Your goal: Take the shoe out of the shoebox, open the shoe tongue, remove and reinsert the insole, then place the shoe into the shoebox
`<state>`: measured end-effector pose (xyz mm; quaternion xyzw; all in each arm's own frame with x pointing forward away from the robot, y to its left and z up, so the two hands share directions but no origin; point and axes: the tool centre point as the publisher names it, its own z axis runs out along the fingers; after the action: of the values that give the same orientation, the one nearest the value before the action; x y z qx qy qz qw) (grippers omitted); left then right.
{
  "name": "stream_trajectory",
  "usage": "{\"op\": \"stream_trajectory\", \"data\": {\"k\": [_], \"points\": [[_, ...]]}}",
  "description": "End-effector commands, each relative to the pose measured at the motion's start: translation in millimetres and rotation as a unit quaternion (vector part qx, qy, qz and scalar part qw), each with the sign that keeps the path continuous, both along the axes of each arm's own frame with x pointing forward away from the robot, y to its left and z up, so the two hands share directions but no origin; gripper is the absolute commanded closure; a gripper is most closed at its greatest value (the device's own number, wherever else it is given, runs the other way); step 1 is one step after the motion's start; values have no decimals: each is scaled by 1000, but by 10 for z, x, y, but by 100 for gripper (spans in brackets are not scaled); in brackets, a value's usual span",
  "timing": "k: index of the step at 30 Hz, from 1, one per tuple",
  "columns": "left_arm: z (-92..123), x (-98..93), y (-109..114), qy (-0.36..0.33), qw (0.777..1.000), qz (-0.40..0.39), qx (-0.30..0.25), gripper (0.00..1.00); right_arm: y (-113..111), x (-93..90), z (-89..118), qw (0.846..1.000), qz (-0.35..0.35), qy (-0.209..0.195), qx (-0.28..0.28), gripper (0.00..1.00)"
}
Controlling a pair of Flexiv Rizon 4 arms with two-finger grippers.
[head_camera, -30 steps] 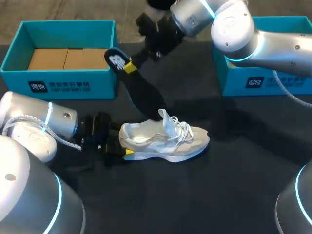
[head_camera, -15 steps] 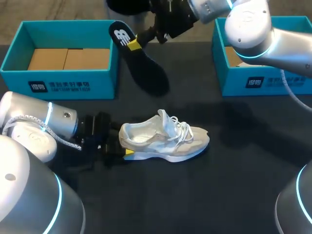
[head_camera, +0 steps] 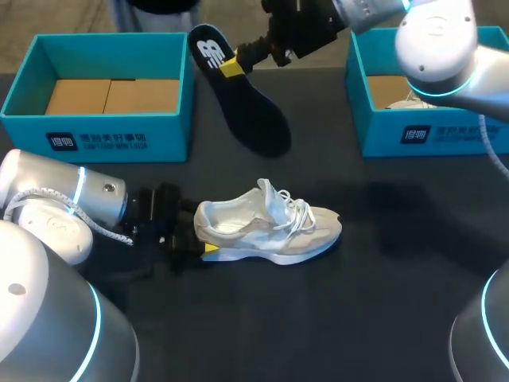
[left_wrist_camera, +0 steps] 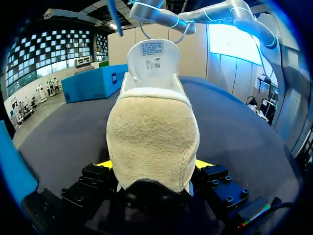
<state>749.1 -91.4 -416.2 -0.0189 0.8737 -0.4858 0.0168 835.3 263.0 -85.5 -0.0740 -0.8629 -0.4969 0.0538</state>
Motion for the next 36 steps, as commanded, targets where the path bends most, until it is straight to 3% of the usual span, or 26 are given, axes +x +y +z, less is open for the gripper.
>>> {"op": "stream_trajectory", "data": {"k": [1, 15, 36], "points": [[-16, 8, -4, 0, 1000, -1, 2, 100, -178, -264, 114, 1000, -15, -10, -4, 100], [-16, 8, -4, 0, 1000, -1, 2, 100, -352, -789, 193, 999, -29, -15, -2, 100], [-16, 8, -4, 0, 1000, -1, 2, 100, -358, -783, 190, 999, -33, -8, -2, 100]]}}
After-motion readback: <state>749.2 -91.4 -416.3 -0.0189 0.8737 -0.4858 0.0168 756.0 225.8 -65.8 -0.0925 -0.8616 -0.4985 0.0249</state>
